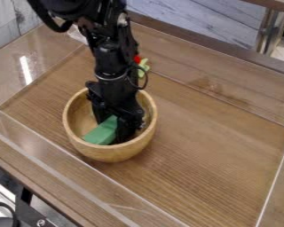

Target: Remove the green stick from the brown bowl and put it on the table

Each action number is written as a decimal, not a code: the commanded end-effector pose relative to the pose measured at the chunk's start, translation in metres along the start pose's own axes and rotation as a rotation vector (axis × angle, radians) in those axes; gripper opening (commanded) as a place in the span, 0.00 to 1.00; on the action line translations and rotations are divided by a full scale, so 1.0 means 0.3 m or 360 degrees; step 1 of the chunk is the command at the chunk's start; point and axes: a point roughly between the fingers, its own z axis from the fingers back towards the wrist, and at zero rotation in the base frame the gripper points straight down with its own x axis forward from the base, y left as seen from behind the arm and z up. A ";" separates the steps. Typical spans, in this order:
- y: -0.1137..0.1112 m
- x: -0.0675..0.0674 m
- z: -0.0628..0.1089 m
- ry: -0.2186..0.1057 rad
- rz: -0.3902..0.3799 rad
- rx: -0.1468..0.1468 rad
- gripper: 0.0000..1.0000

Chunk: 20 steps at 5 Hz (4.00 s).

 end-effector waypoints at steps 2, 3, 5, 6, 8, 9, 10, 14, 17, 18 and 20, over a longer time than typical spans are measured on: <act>0.006 -0.016 0.025 0.0023 0.0177 -0.0021 0.00; -0.006 -0.004 0.054 -0.0013 0.0184 -0.0030 0.00; -0.016 -0.026 0.124 -0.0052 0.0090 -0.0041 0.00; -0.020 -0.037 0.149 -0.0061 0.0048 -0.0046 0.00; -0.036 -0.037 0.188 -0.0081 0.0046 -0.0060 0.00; -0.082 -0.027 0.210 -0.0100 0.0096 -0.0071 0.00; -0.140 -0.017 0.221 -0.0115 0.0136 -0.0083 0.00; -0.443 0.052 0.032 -0.0167 -0.0240 -0.0096 0.00; -0.450 0.044 0.049 -0.0244 -0.0407 -0.0046 0.00; -0.431 0.047 0.067 -0.0266 -0.0432 -0.0036 0.00; -0.464 0.071 0.124 -0.0324 -0.0609 -0.0003 0.00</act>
